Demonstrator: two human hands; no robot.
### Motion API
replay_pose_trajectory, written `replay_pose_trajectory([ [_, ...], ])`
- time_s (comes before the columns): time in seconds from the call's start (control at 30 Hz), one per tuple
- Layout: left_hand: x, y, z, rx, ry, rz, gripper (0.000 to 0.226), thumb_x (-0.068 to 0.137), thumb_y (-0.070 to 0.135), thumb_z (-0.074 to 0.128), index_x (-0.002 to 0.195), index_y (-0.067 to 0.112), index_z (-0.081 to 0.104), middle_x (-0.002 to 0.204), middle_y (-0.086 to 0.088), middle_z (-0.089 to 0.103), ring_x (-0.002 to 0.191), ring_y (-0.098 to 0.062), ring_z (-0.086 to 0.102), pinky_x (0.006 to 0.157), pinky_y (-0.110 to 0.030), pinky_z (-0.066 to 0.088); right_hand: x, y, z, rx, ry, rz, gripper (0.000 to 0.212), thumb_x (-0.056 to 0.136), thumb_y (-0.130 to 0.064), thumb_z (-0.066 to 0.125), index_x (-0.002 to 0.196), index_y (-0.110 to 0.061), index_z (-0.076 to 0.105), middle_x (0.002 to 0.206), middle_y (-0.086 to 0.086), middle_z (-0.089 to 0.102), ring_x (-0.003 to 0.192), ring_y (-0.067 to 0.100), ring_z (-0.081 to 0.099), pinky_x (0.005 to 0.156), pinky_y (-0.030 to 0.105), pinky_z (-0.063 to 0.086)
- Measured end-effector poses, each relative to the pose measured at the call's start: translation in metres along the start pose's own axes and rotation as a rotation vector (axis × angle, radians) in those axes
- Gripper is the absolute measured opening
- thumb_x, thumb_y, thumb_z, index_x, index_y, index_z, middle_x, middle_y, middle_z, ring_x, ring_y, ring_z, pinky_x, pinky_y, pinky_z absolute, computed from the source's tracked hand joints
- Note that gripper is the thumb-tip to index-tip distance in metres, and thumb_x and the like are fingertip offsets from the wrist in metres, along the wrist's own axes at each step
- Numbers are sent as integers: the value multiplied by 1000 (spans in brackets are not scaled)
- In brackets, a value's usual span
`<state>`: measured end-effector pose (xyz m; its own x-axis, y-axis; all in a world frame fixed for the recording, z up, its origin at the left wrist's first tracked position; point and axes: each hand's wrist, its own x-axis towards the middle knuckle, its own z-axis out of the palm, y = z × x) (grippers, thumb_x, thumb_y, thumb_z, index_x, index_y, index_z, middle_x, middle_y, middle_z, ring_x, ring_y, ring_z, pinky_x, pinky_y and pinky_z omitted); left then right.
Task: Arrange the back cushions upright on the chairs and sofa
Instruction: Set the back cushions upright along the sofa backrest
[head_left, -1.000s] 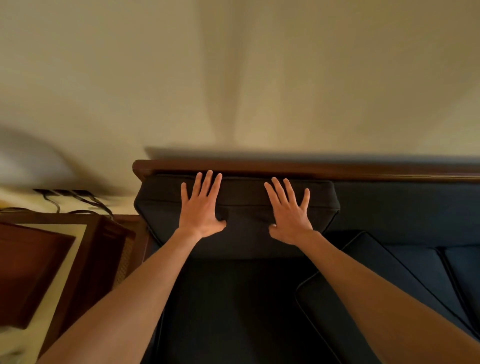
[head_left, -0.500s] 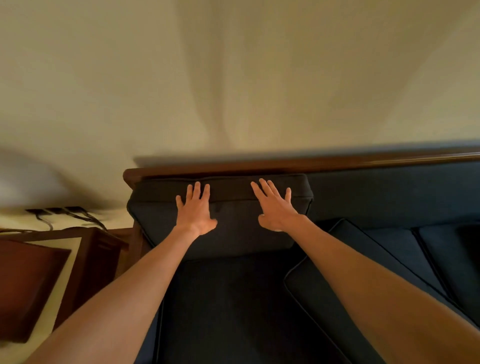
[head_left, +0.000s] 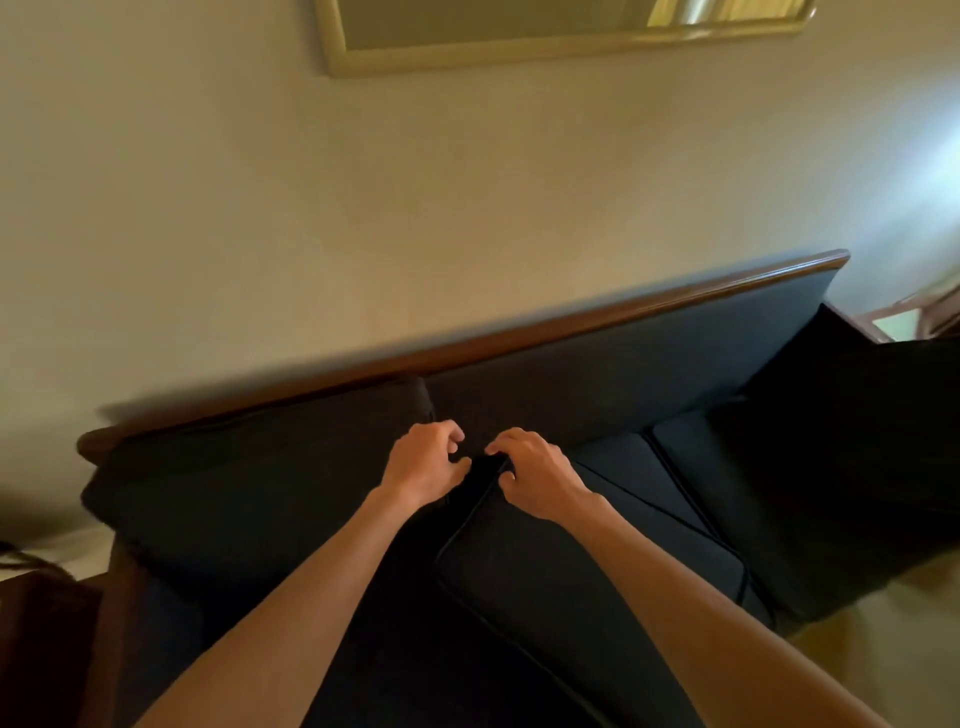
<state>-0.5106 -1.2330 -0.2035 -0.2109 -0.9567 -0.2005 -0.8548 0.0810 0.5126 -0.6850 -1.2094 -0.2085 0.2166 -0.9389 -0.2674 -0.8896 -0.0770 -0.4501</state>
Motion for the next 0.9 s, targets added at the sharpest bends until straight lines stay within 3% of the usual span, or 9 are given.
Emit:
replay_pose_trajectory([
  [0.2,-7,90,101,17,-40,73,15,82,27,75,84,22,61,87,6,61,82,-15,63,71,-36,55,-66,122,-9,107,20,132,43,85,-11,51,123,-26,65,127,-5,65,113,21,62,92,38,52],
  [0.4,-32,127,246,75,-170,139,17,83,29,71,95,21,64,103,3,56,99,-17,56,82,-38,51,-140,247,64,145,-18,341,41,86,-11,51,123,-24,65,124,-5,65,115,23,61,87,35,50],
  [0.5,-52,122,314,132,-306,141,32,86,29,68,116,22,58,119,3,52,113,-19,52,89,-38,49,-172,296,128,182,-1,493,53,88,-20,58,140,-22,47,142,0,46,132,26,43,99,46,46],
  [0.63,-79,102,382,324,-452,179,75,82,31,71,146,26,31,148,-3,32,137,-25,35,103,-42,43,-212,332,200,398,50,809,84,83,-43,67,151,-23,22,155,4,25,142,30,26,109,56,36],
  [0.77,-90,77,429,465,-541,300,117,71,55,73,154,34,-6,164,-5,-11,151,-28,-4,118,-56,18,-227,357,253,790,66,971,103,65,-61,78,145,-21,28,147,5,40,138,30,38,110,48,40],
  [0.9,-98,57,461,475,-523,365,128,63,79,63,151,37,-19,160,-2,-28,148,-27,-21,119,-58,1,-229,365,294,1292,82,1141,118,56,-63,86,148,-14,29,138,4,55,123,27,56,102,42,49],
])
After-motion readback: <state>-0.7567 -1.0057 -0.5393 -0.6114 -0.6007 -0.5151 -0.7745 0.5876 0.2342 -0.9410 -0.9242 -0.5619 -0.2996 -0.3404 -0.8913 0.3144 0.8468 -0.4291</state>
